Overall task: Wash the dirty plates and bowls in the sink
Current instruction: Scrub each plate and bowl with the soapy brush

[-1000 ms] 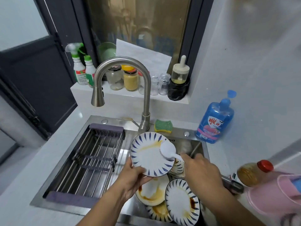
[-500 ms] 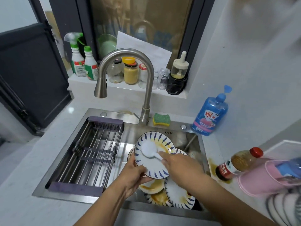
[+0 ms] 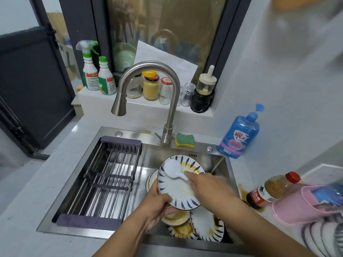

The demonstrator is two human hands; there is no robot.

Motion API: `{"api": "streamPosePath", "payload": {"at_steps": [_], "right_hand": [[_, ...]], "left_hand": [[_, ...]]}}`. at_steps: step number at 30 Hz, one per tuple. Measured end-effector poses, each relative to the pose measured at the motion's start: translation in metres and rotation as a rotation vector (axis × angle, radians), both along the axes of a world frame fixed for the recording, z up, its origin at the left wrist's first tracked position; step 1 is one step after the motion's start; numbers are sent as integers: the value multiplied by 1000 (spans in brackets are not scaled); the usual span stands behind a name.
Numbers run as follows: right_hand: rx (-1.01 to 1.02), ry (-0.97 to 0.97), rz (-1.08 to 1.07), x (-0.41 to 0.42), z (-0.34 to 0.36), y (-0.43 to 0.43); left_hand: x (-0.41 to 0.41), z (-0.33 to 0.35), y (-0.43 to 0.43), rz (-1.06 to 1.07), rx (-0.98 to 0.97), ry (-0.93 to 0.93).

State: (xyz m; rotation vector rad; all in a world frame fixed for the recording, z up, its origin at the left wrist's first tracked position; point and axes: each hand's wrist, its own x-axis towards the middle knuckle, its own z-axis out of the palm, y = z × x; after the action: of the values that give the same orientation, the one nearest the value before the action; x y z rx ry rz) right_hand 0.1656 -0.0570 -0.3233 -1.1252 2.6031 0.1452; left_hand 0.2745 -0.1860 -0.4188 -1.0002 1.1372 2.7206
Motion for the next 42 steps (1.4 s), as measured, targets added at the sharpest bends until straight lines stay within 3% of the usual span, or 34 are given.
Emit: {"api": "streamPosePath", "payload": {"at_steps": [5, 11, 15, 23, 29, 33, 42], "right_hand": [[11, -95, 78, 19, 2, 8], [65, 107, 5, -2, 3, -6], [165, 152, -101, -13, 3, 3], [59, -140, -28, 13, -9, 13], [204, 87, -49, -1, 0, 23], [155, 134, -109, -18, 3, 12], [15, -131, 79, 4, -2, -13]], "left_hand": [[0, -5, -16, 38, 18, -39], [2, 4, -5, -18, 34, 4], [1, 4, -16, 71, 40, 24], [-11, 2, -20, 135, 24, 52], [-10, -3, -27, 140, 30, 38], [-9, -4, -18, 65, 37, 26], [-2, -6, -21, -29, 196, 69]]}}
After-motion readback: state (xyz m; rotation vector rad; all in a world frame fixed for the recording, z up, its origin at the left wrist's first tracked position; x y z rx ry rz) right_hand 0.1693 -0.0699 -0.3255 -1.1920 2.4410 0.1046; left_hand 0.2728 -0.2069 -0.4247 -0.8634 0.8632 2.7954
